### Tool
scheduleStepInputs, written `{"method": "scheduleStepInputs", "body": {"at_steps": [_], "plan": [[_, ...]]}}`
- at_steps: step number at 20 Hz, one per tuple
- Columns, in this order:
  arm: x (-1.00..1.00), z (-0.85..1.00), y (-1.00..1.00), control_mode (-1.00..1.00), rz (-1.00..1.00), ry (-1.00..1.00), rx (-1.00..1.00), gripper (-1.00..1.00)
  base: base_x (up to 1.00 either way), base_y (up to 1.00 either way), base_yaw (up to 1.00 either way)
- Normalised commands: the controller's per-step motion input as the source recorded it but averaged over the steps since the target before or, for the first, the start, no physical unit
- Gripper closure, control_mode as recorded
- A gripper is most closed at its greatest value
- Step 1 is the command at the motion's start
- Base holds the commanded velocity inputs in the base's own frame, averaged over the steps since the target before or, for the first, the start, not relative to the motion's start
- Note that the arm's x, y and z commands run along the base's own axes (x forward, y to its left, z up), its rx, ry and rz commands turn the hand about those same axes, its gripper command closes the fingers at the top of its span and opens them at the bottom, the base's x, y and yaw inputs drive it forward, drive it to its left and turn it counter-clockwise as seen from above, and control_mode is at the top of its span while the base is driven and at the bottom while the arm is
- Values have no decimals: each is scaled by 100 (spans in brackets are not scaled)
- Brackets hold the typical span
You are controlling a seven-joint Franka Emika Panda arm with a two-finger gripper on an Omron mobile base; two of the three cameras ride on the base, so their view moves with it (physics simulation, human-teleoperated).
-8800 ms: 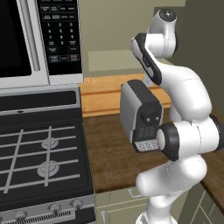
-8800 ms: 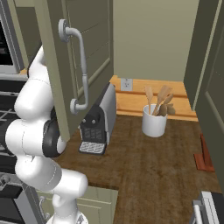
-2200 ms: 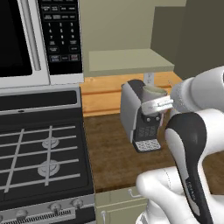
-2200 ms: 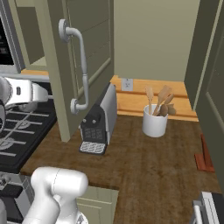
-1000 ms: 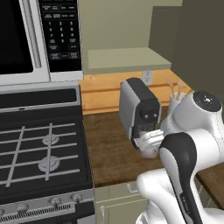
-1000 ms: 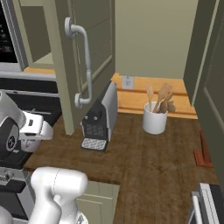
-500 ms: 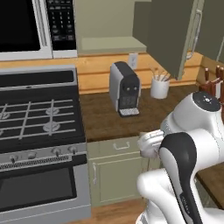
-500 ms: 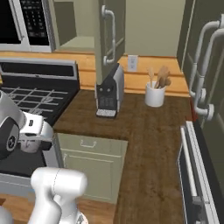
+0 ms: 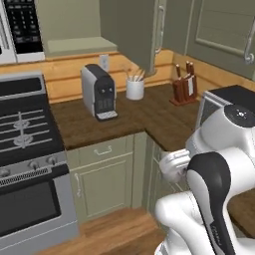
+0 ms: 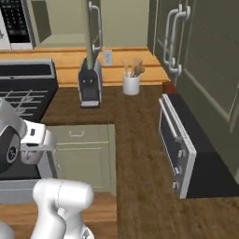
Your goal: Gather all objects into one cabinet and sort the glasses and bowls to opposite sides.
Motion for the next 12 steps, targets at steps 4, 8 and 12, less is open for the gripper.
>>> {"method": "scheduleStepInputs", "body": {"at_steps": [4,8,12], "plan": [[0,0,0,100,0,0,0,100,-54,0,-64],[0,0,0,100,0,0,0,100,-50,0,-64],[0,0,0,100,0,0,0,100,-54,0,-59]]}}
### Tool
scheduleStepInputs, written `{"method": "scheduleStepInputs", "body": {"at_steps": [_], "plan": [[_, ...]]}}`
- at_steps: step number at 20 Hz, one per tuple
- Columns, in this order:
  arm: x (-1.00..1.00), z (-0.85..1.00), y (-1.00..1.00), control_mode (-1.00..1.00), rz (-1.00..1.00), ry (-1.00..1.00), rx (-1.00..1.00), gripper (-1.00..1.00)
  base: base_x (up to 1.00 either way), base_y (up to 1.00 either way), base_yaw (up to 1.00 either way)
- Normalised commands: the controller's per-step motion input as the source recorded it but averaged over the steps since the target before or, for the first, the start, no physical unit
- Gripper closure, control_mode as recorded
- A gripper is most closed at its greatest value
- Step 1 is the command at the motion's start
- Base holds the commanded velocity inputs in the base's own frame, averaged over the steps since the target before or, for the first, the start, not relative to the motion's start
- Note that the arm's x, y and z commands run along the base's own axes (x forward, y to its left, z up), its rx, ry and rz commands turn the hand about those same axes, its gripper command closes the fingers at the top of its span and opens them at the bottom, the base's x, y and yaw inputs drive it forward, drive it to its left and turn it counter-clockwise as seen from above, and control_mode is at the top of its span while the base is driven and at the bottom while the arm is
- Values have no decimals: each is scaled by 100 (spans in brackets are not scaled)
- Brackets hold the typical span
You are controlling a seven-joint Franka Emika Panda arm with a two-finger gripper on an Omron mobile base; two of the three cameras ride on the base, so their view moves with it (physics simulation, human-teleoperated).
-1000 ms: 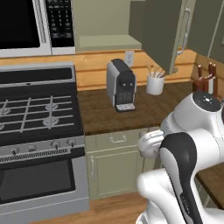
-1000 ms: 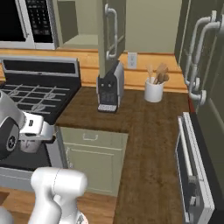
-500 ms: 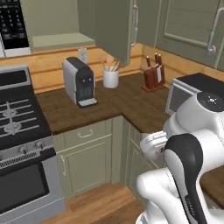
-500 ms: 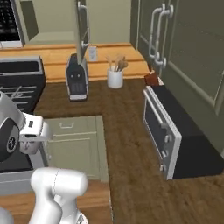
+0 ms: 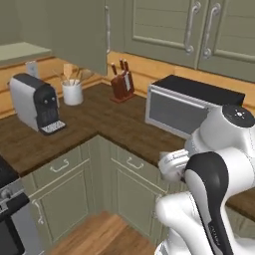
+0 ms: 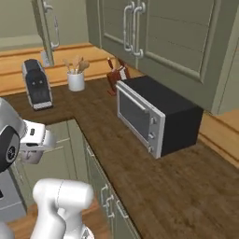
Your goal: Gather all objects into one cabinet and sort the glasses and bowls to opposite sides.
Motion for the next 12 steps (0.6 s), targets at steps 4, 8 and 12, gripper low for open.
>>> {"method": "scheduleStepInputs", "body": {"at_steps": [4,8,12], "plan": [[0,0,0,100,0,0,0,100,-51,0,-57],[0,0,0,100,0,0,0,100,-37,0,-52],[0,0,0,100,0,0,0,100,-32,0,-51]]}}
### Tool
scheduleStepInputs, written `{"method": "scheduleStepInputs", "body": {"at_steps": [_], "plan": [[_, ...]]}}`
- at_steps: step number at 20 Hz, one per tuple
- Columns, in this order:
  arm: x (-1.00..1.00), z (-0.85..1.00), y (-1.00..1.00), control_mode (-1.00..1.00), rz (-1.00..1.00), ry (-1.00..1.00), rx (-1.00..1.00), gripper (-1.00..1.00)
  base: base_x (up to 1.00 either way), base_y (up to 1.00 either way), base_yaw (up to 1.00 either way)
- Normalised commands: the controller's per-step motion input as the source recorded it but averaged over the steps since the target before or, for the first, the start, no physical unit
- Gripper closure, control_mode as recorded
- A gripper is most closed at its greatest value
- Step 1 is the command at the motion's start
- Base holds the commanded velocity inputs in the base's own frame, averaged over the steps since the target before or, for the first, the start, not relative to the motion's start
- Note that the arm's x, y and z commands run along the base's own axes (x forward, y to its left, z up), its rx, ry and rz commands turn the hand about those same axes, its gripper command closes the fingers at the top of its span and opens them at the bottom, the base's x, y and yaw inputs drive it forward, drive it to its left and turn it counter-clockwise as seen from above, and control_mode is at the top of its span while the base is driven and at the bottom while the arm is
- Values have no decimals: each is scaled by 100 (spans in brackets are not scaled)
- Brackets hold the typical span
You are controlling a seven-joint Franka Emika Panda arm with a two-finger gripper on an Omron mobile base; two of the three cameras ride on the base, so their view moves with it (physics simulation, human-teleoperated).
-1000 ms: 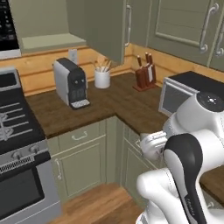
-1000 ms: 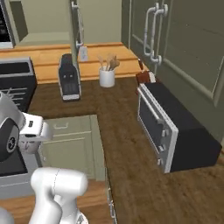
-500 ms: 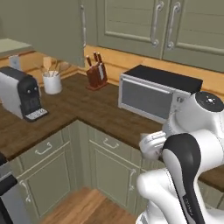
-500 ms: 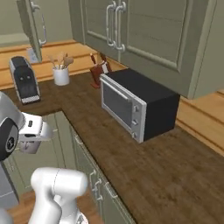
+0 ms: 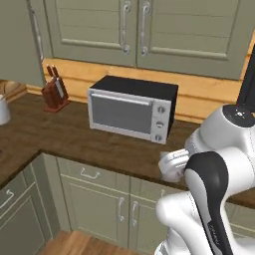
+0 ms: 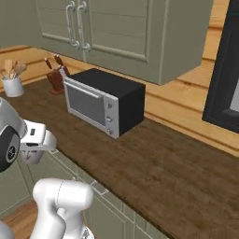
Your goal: Gather all objects into one cabinet and sort the glasses and bowls to opposite sides.
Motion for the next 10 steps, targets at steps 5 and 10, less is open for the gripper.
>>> {"method": "scheduleStepInputs", "body": {"at_steps": [5,10], "plan": [[0,0,0,100,0,0,0,100,-37,0,-51],[0,0,0,100,0,0,0,100,-41,0,-44]]}}
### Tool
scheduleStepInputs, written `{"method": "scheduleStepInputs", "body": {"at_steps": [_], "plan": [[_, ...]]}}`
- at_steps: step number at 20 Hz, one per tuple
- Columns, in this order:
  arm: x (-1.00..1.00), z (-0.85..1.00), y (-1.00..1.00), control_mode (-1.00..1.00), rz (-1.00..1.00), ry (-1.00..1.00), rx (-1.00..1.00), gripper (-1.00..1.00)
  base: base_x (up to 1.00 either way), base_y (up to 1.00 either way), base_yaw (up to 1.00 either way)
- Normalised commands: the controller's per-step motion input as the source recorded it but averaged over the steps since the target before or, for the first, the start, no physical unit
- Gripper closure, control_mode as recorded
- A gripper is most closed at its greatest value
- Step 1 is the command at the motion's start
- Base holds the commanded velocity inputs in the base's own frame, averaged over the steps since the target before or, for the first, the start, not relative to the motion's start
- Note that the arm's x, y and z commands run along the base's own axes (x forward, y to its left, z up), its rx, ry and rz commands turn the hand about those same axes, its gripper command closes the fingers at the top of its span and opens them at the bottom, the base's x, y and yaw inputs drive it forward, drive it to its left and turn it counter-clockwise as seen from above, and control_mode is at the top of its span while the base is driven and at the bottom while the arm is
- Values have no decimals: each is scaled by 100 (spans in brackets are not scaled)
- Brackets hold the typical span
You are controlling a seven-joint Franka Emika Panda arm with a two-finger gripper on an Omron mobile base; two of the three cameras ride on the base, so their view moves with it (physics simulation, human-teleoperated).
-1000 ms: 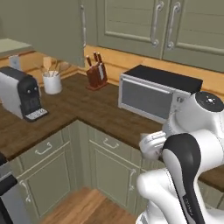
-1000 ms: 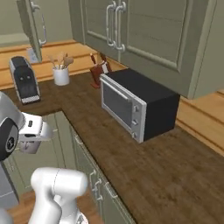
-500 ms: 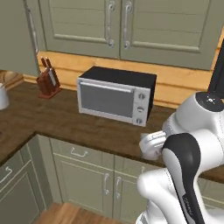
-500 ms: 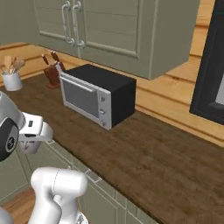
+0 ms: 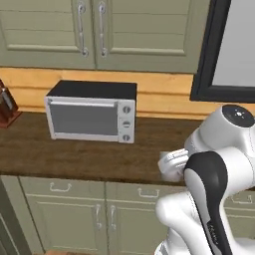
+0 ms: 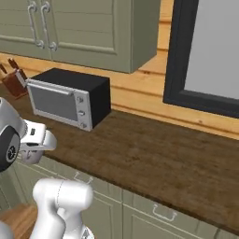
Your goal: Gather all objects into one cabinet and sort the glasses and bowls to opposite sides.
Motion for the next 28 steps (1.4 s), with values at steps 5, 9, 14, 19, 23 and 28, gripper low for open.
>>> {"method": "scheduleStepInputs", "body": {"at_steps": [5,9,14,19,23,28], "plan": [[0,0,0,100,0,0,0,100,-27,0,-48],[0,0,0,100,0,0,0,100,-2,0,-53],[0,0,0,100,0,0,0,100,16,0,-55],[0,0,0,100,0,0,0,100,15,-2,-54],[0,0,0,100,0,0,0,100,20,-10,-51],[0,0,0,100,0,0,0,100,23,-18,-50]]}}
